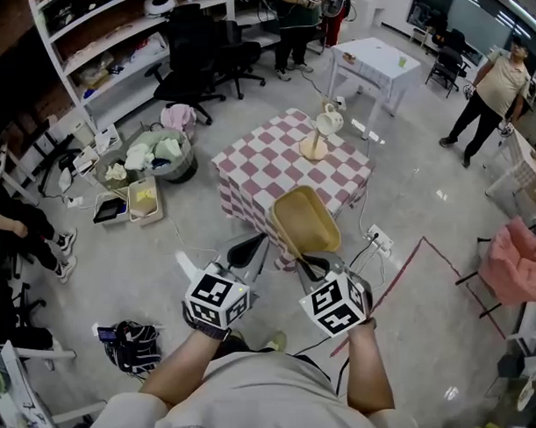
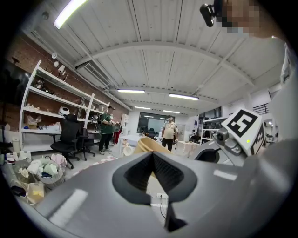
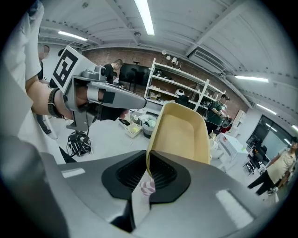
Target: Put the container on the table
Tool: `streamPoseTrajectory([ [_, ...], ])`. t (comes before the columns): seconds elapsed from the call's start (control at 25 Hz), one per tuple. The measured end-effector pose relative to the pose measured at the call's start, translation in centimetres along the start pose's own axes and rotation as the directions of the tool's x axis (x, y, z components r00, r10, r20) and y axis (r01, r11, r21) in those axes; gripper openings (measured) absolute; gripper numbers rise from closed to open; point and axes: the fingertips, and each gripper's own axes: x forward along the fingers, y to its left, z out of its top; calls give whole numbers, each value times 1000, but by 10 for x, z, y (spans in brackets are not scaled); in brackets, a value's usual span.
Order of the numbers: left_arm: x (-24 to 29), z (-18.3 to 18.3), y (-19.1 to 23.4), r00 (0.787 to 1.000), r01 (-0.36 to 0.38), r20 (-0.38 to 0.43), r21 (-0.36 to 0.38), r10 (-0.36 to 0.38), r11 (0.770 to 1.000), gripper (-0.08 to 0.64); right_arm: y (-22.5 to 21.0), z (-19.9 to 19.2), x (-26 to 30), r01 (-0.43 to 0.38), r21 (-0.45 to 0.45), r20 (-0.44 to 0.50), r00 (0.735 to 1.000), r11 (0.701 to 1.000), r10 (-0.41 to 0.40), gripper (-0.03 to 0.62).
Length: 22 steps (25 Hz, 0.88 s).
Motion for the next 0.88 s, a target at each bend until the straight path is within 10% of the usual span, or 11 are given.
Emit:
streamPoseTrajectory([
  [0.88, 54, -13, 108, 1000, -14, -28, -28, 13, 1000, 6, -48, 23, 107, -7, 43, -67, 998, 999, 10, 37],
])
